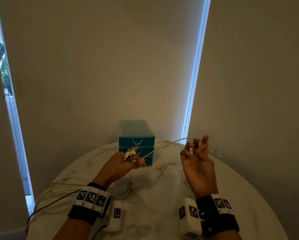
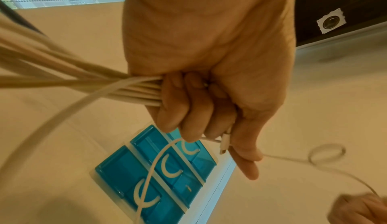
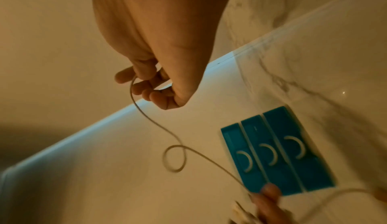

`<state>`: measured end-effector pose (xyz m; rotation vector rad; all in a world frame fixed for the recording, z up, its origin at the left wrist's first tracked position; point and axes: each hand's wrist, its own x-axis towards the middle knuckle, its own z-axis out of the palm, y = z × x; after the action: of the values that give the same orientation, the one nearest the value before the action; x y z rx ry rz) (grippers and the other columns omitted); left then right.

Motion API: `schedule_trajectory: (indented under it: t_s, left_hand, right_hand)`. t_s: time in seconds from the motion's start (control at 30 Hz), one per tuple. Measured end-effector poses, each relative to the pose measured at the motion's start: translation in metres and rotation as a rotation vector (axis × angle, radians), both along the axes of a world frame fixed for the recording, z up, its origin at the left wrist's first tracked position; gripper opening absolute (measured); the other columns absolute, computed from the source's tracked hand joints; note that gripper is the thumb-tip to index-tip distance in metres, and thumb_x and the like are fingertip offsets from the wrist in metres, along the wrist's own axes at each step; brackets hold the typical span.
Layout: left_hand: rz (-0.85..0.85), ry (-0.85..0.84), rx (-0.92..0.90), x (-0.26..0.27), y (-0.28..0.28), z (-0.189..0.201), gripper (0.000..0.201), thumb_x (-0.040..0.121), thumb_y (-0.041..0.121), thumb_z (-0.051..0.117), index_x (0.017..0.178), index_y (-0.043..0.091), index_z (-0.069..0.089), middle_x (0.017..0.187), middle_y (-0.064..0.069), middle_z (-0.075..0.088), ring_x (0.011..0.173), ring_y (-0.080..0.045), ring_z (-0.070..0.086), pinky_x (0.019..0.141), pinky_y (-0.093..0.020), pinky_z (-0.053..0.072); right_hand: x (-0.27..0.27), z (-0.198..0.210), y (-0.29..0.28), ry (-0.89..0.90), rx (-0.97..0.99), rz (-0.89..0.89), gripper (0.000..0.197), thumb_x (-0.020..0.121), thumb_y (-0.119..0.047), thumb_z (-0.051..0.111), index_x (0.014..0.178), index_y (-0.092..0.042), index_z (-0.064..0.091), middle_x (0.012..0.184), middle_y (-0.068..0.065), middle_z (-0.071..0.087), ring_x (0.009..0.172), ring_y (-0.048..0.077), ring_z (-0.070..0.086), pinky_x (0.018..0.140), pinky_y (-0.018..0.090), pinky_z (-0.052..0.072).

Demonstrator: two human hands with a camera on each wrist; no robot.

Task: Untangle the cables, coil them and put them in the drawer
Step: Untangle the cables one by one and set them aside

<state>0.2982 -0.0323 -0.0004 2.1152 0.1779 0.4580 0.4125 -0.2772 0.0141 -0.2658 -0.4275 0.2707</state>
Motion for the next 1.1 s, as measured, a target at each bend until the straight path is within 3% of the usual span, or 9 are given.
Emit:
schedule_trajectory:
  t_s: [0.13, 0.3, 0.43, 0.53, 0.63, 0.77, 0.9, 1.0, 1.1]
  left_hand:
    - [0.075, -0.007, -0.114, 0.0, 0.01, -0.006, 0.019, 0.083, 0.057, 0.08, 0.089, 0.04, 0.085, 0.097, 0.014, 0.082, 0.103, -0.013, 0.074, 0.103, -0.046, 0.054]
    - [0.193, -0.081, -0.227, -0.001, 0.019, -0.005, 0.015, 0.091, 0.049, 0.079, 0.086, 0.037, 0.087, 0.1, 0.011, 0.082, 0.106, -0.016, 0.072, 0.099, -0.043, 0.054]
    - [0.283, -0.169, -0.28, -0.001, 0.015, -0.002, 0.02, 0.093, 0.042, 0.078, 0.088, 0.025, 0.087, 0.095, -0.004, 0.081, 0.097, -0.02, 0.07, 0.083, -0.036, 0.05]
    - [0.312, -0.242, -0.348, -0.01, 0.012, 0.006, 0.031, 0.092, 0.039, 0.081, 0.096, 0.008, 0.083, 0.095, -0.01, 0.079, 0.09, -0.016, 0.068, 0.074, -0.029, 0.047]
    - [0.346, -0.339, -0.392, -0.02, 0.007, 0.02, 0.019, 0.089, 0.038, 0.084, 0.091, 0.019, 0.084, 0.086, 0.006, 0.081, 0.086, -0.004, 0.072, 0.072, -0.026, 0.05]
    - [0.559, -0.617, -0.433, -0.034, 0.01, 0.043, 0.013, 0.092, 0.043, 0.081, 0.095, 0.03, 0.081, 0.091, 0.008, 0.079, 0.088, -0.01, 0.071, 0.081, -0.032, 0.055]
    - [1.009, -0.85, -0.677, -0.049, 0.062, 0.038, 0.046, 0.094, 0.048, 0.073, 0.127, 0.015, 0.072, 0.117, 0.0, 0.073, 0.109, -0.017, 0.068, 0.098, -0.034, 0.053]
    - [1.147, -0.804, -0.802, -0.056, 0.1, 0.018, 0.084, 0.088, 0.066, 0.059, 0.15, 0.008, 0.056, 0.144, -0.007, 0.066, 0.129, -0.023, 0.064, 0.113, -0.046, 0.049]
    - [1.098, -0.65, -0.679, -0.053, 0.097, 0.013, 0.075, 0.104, 0.054, 0.056, 0.16, 0.006, 0.043, 0.162, -0.012, 0.05, 0.148, -0.029, 0.048, 0.123, -0.039, 0.036]
  right_hand:
    - [0.011, 0.003, -0.025, -0.002, 0.136, -0.041, 0.041, 0.109, -0.008, 0.044, 0.12, -0.035, 0.073, 0.104, -0.009, 0.063, 0.096, 0.013, 0.06, 0.085, 0.025, 0.039]
    - [0.027, -0.003, -0.052, 0.093, 0.163, 0.061, 0.034, 0.11, -0.004, 0.045, 0.117, -0.025, 0.072, 0.1, -0.011, 0.06, 0.096, 0.007, 0.06, 0.099, 0.025, 0.042]
    - [0.036, -0.014, -0.052, 0.298, -0.005, 0.048, 0.058, 0.064, 0.007, 0.09, 0.114, -0.02, 0.075, 0.112, 0.002, 0.067, 0.1, 0.016, 0.067, 0.089, 0.034, 0.052]
    - [0.038, -0.013, -0.045, 0.39, -0.17, -0.134, 0.025, 0.108, -0.01, 0.055, 0.127, -0.021, 0.066, 0.132, 0.009, 0.066, 0.12, 0.027, 0.067, 0.09, 0.039, 0.054]
    - [0.043, -0.002, -0.03, 0.39, -0.236, -0.283, 0.032, 0.113, -0.008, 0.039, 0.14, -0.014, 0.056, 0.135, 0.014, 0.064, 0.115, 0.029, 0.068, 0.085, 0.034, 0.059]
    - [0.029, 0.042, 0.033, 0.116, -0.345, -0.253, 0.04, 0.111, -0.002, 0.045, 0.151, 0.0, 0.045, 0.125, 0.025, 0.068, 0.104, 0.029, 0.071, 0.079, 0.027, 0.064]
    - [-0.031, 0.093, 0.111, -0.283, -1.193, 0.216, 0.056, 0.103, -0.043, 0.066, 0.143, -0.005, 0.056, 0.143, 0.017, 0.058, 0.124, 0.033, 0.065, 0.096, 0.041, 0.063]
    - [-0.059, 0.09, 0.137, -0.645, -1.454, 0.2, 0.052, 0.102, -0.051, 0.066, 0.134, -0.01, 0.068, 0.136, 0.003, 0.069, 0.121, 0.021, 0.068, 0.097, 0.037, 0.063]
    - [-0.073, 0.061, 0.136, -0.757, -1.481, 0.285, 0.047, 0.104, -0.051, 0.062, 0.13, -0.013, 0.071, 0.123, -0.001, 0.079, 0.115, 0.02, 0.075, 0.088, 0.031, 0.063]
